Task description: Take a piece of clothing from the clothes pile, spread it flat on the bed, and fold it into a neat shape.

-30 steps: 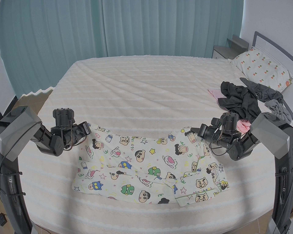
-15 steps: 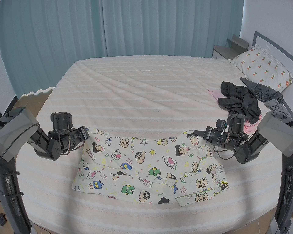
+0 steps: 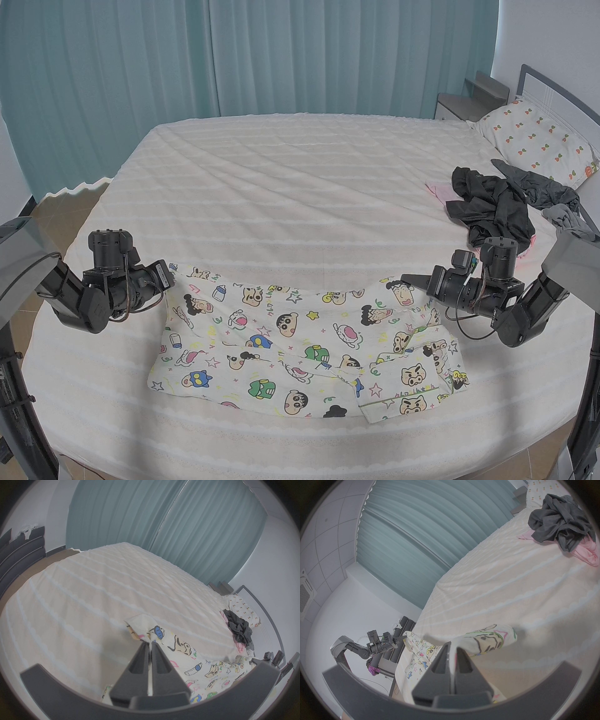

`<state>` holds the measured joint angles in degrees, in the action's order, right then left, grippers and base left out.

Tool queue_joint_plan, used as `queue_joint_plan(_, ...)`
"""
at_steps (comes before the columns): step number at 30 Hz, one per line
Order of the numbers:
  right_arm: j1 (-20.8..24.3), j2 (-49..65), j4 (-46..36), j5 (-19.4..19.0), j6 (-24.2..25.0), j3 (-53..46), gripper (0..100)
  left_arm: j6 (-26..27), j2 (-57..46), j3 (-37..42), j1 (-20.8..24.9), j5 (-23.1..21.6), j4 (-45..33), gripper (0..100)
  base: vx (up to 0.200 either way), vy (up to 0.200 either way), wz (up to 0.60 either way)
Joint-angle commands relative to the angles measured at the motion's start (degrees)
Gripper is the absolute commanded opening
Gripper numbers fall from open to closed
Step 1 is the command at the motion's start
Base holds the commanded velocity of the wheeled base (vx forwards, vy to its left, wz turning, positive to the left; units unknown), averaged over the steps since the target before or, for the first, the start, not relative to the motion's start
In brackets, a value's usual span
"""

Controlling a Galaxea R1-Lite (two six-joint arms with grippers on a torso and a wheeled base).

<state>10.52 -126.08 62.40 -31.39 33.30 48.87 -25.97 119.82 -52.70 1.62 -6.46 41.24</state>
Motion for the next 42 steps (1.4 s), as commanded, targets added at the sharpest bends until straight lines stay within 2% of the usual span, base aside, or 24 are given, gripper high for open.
queue_joint_plan(1, 0.03, 1.18, 1.76, -0.34, -0.08, -3.61, 0, 0.13, -2.66, 3.39, -0.30, -1.19, -0.02, 0, 0.000, 0.000, 0.00)
queue_joint_plan(6, -0.06, 3.03, 2.11, -1.66, -0.52, -6.86, 0, 0.92, -2.75, 5.94, -0.48, -1.27, 1.03, 0, 0.000, 0.000, 0.00)
queue_joint_plan(9, 0.03, 4.08, 2.11, -2.62, -1.66, -9.76, 0, 1.01, -2.49, 8.58, -0.74, -1.36, 4.37, 0, 0.000, 0.000, 0.00)
queue_joint_plan(14, 0.03, 3.38, 2.11, -2.71, -7.38, -14.51, 0, 1.27, -2.14, 13.50, -0.65, -1.36, 8.24, 0, 0.000, 0.000, 0.00)
queue_joint_plan(22, 0.11, 0.57, 2.02, -1.66, -13.27, -19.87, 0, 1.09, 1.20, 20.18, -0.74, -2.42, 14.04, 0, 0.000, 0.000, 0.00)
queue_joint_plan(27, 0.11, -0.49, 2.20, -0.34, -13.44, -20.75, 0, 0.92, 2.61, 22.55, -1.01, -4.53, 16.06, 0, 0.000, 0.000, 0.00)
queue_joint_plan(28, 0.11, -1.10, 2.20, 0.45, -13.79, -22.15, 0, 0.83, 3.93, 25.01, -1.71, -6.81, 18.61, 0, 0.000, 0.000, 0.00)
queue_joint_plan(29, 0.20, -1.01, 2.20, 0.45, -13.79, -22.50, 0, 0.83, 4.37, 25.54, -1.89, -7.25, 18.96, 0, 0.000, 0.000, 0.00)
queue_joint_plan(40, 0.29, -2.07, 2.11, 0.63, -13.79, -23.38, 0, 0.57, 7.53, 26.24, -3.20, -9.18, 19.40, 0, 0.000, 0.000, 0.00)
queue_joint_plan(41, 0.11, -2.07, 2.11, 0.63, -13.71, -23.38, 100, 0.48, 7.53, 26.33, -3.38, -9.18, 19.40, 0, 0.000, 0.000, 0.00)
queue_joint_plan(42, 0.03, -1.98, 2.11, 0.63, -13.53, -23.38, 100, 0.30, 7.53, 26.33, -3.38, -9.18, 19.40, 100, 0.000, 0.000, 0.00)
